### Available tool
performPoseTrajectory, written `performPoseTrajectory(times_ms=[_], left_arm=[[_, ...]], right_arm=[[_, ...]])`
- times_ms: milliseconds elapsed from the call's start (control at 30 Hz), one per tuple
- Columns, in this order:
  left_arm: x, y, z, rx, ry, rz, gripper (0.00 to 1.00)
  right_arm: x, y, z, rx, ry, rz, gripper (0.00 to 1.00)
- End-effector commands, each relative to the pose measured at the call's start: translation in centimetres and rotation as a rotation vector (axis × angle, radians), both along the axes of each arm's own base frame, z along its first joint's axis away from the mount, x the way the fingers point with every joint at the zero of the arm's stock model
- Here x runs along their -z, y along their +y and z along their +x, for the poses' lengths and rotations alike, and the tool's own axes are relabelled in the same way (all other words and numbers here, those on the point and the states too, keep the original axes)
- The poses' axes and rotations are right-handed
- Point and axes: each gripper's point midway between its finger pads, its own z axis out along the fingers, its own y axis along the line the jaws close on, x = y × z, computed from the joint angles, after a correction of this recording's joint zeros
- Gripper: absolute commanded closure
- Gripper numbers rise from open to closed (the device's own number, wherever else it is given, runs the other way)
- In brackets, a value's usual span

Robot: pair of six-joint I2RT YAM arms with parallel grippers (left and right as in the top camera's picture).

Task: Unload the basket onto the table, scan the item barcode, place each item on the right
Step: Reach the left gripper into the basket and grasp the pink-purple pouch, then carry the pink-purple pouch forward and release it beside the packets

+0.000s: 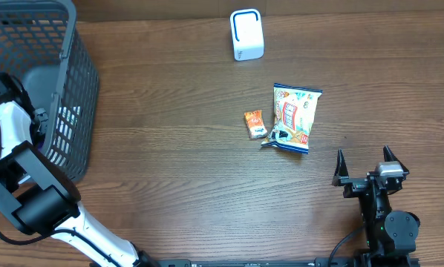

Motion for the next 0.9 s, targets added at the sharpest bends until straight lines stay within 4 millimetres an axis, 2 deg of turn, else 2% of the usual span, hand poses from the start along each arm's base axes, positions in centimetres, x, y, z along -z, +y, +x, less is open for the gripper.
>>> performPoseTrajectory(times_ms=[0, 133, 200, 333, 400, 500, 633, 733, 867], left_arm=[[-4.8, -0.8, 2.5, -0.099, -0.182, -0.029, 0.96], [-13.0, -2.6, 5.6, -0.007, -0.410, -0.070, 0.96], [-17.1, -3.9, 6.3, 0.049, -0.521, -0.084, 0.96], [-24.8, -6.3, 5.8, 0.134, -0.693, -0.057, 0.96], [-27.7, -7.6, 5.2, 0.174, -0.759, -0.047, 0.96], [-32.3, -10.5, 4.0, 0.266, -0.872, -0.063, 0.96], [-36.7, -15.7, 2.7, 0.434, -1.000, -0.144, 0.96], [-38.8, -19.3, 1.8, 0.539, -1.050, -0.194, 0.96], [-40.5, -24.1, 0.6, 0.648, -1.075, -0.238, 0.96]], right_arm=[[0.1, -0.2, 0.0, 0.007, -0.005, -0.001, 0.00], [0.1, -0.2, 0.0, 0.007, -0.005, -0.001, 0.00], [0.1, -0.2, 0.0, 0.007, -0.005, -0.001, 0.00], [0.1, -0.2, 0.0, 0.007, -0.005, -0.001, 0.00], [0.1, -0.2, 0.0, 0.007, -0.005, -0.001, 0.00], [0.2, -0.2, 0.0, 0.007, -0.005, -0.001, 0.00], [0.2, -0.2, 0.0, 0.007, -0.005, -0.001, 0.00], [0.2, -0.2, 0.0, 0.007, -0.005, -0.001, 0.00], [0.2, -0.2, 0.0, 0.007, -0.005, -0.001, 0.00]])
